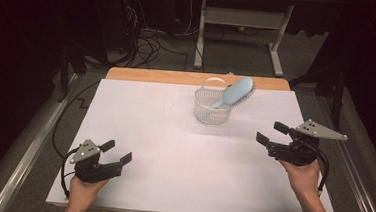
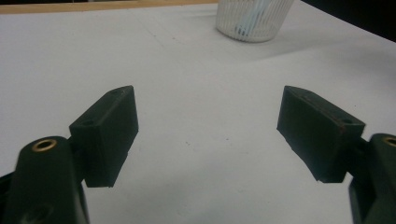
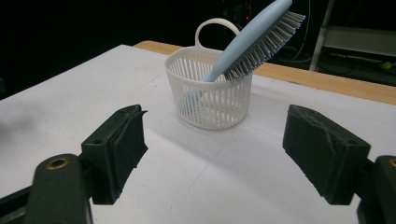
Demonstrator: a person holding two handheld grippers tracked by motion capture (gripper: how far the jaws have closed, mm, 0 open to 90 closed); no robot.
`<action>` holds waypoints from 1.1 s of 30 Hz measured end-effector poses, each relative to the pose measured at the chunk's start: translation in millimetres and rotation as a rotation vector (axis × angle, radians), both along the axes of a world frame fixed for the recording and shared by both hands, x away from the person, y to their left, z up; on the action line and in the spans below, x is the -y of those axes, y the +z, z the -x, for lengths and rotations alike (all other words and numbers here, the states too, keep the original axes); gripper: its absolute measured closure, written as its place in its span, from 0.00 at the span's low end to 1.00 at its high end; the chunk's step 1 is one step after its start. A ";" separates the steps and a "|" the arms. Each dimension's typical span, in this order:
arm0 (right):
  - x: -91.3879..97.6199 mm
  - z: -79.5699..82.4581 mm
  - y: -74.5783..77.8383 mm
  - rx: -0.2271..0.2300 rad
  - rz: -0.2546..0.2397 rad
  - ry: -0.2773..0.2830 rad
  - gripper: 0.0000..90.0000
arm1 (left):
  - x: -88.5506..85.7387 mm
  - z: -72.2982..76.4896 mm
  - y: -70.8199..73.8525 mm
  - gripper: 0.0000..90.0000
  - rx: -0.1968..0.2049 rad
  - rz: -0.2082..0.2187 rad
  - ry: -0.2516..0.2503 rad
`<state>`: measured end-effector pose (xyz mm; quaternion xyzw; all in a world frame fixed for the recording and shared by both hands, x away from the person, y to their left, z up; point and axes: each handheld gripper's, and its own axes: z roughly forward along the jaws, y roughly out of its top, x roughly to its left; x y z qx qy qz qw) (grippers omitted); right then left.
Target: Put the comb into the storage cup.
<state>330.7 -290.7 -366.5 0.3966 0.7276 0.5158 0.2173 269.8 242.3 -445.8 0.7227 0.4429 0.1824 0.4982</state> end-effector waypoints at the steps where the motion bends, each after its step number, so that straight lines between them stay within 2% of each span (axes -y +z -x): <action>1: 0.0 1.0 -0.5 0.001 0.000 0.001 0.23 | 0.0 0.0 0.0 0.22 0.000 0.001 0.001; 33: 7.2 18.1 -11.0 0.035 -0.038 -0.003 0.22 | 0.1 0.2 0.0 0.22 0.000 0.003 0.001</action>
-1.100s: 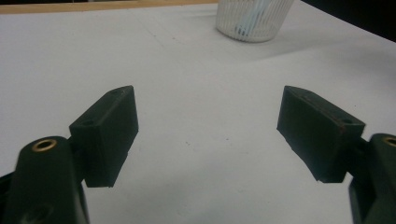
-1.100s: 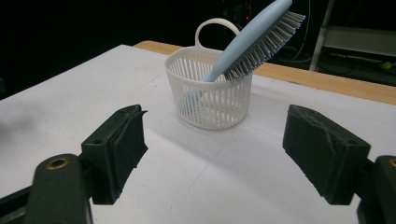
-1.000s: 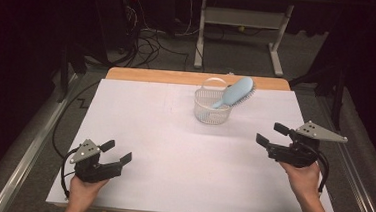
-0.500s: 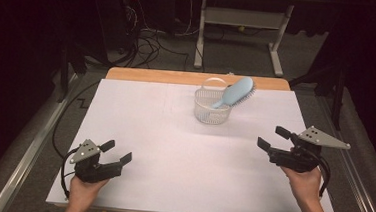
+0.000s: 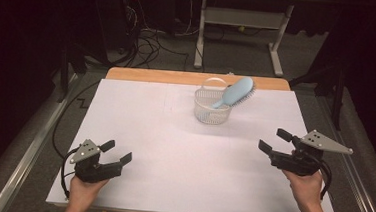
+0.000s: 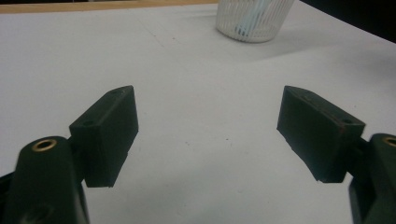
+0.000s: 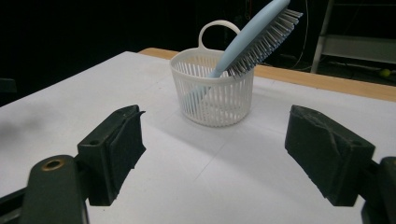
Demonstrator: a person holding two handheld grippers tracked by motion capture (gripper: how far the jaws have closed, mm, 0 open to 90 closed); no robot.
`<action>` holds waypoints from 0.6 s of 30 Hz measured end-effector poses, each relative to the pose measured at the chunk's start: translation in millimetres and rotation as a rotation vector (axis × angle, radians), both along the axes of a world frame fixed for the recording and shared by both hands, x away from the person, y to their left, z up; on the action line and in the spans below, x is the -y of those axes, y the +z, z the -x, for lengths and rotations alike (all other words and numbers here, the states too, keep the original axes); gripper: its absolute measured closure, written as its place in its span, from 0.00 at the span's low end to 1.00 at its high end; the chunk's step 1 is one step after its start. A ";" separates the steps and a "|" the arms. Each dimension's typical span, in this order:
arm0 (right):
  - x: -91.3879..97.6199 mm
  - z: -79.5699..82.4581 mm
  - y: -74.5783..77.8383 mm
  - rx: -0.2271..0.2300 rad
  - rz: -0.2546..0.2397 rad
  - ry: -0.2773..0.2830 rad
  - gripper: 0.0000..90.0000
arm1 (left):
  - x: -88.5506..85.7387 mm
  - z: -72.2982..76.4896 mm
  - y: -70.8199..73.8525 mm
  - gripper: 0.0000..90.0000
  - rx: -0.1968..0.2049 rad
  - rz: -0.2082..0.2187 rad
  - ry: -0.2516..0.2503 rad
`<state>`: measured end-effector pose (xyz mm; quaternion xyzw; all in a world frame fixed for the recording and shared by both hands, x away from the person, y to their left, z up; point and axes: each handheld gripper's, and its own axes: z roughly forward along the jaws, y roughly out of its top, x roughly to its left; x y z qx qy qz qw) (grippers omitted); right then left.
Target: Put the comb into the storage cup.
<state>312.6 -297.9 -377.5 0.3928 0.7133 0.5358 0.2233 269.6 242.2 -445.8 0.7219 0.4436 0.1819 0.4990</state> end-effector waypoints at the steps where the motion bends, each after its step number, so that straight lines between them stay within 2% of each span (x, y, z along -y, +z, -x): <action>1: 0.6 0.5 -0.9 -0.001 0.001 -0.001 0.22 | -0.1 0.0 0.0 0.22 0.001 0.000 0.000; 18: 7.9 9.6 -11.3 -0.011 -0.013 -0.013 0.22 | 0.3 0.8 0.3 0.22 0.001 0.001 0.001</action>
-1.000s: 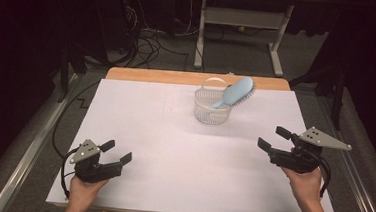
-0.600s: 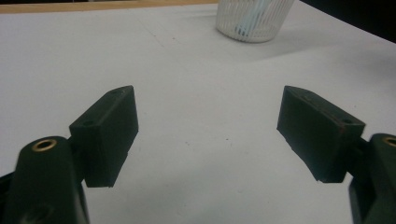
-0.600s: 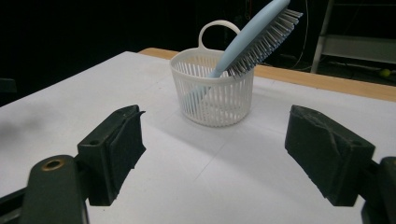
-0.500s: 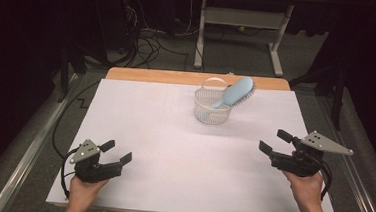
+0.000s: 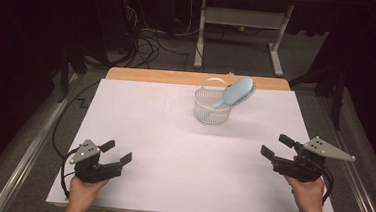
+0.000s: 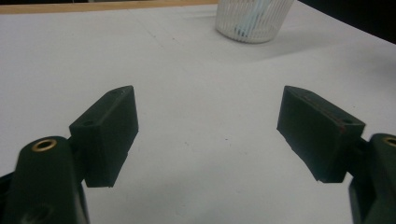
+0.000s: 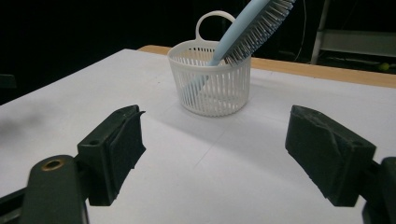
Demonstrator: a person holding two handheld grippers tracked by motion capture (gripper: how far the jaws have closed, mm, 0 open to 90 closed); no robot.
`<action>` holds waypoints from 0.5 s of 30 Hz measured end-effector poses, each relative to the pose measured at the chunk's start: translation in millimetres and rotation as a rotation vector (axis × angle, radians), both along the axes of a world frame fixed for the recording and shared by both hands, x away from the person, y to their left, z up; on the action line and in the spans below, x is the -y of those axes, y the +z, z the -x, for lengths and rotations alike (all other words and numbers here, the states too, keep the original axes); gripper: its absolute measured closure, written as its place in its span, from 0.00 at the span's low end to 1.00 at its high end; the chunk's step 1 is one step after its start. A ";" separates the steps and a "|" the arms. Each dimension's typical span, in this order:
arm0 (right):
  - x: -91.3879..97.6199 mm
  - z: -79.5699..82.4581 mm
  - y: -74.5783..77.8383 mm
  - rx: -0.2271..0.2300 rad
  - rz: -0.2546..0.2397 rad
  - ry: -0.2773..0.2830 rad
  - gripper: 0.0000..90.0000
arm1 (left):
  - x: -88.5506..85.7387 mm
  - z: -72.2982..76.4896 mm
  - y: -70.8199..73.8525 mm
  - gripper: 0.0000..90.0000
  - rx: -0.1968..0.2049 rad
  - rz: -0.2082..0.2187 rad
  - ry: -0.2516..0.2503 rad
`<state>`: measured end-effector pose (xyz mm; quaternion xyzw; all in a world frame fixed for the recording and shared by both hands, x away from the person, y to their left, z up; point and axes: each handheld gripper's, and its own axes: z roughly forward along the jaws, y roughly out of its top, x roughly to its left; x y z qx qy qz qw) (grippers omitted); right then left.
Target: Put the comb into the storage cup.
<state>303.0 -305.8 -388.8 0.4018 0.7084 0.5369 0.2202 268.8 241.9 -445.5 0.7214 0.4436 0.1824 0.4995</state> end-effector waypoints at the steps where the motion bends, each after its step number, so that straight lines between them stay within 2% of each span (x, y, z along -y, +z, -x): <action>1: 0.5 0.5 -0.4 0.001 0.001 0.001 0.22 | 0.0 0.1 0.0 0.22 0.000 0.000 0.000; 15: 6.9 7.9 -8.1 -0.002 -0.014 -0.016 0.20 | -1.0 0.0 0.0 0.22 0.000 0.003 0.002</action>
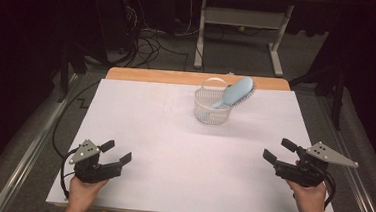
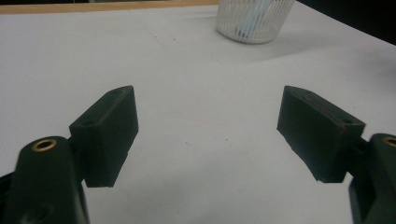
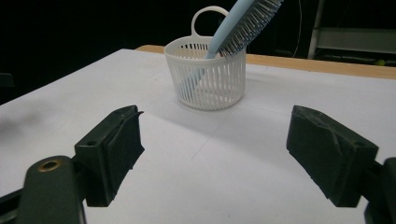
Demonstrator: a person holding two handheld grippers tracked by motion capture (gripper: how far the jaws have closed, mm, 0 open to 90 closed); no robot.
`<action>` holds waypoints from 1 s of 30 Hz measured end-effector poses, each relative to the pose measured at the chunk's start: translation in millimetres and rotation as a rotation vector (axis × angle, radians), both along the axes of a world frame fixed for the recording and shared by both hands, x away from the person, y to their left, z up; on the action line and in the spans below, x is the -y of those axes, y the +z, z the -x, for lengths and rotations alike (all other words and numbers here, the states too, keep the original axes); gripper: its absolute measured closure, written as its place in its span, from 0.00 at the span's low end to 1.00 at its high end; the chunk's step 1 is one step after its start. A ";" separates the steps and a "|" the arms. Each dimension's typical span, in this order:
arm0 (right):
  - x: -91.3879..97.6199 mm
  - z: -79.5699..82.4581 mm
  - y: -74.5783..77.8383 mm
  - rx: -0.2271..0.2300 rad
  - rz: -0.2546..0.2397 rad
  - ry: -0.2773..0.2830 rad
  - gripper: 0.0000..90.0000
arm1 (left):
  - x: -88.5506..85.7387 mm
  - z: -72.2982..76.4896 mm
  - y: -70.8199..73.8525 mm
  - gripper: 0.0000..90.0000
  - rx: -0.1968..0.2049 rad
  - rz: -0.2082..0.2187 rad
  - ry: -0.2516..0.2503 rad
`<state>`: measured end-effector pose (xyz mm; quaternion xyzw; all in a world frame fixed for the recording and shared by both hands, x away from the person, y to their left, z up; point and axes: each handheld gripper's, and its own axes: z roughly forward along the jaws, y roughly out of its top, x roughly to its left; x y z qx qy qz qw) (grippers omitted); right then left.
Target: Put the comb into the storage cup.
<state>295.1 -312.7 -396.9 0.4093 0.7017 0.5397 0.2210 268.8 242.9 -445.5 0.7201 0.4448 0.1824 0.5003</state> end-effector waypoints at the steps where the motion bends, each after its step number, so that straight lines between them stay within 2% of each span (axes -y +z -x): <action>1: 0.6 0.5 -0.4 -0.002 0.000 0.000 0.20 | -0.1 -0.2 0.0 0.22 0.000 0.001 0.000; 30: 7.3 7.1 -17.7 -0.029 -0.008 -0.021 0.19 | -1.1 1.9 1.3 0.22 0.007 0.003 0.005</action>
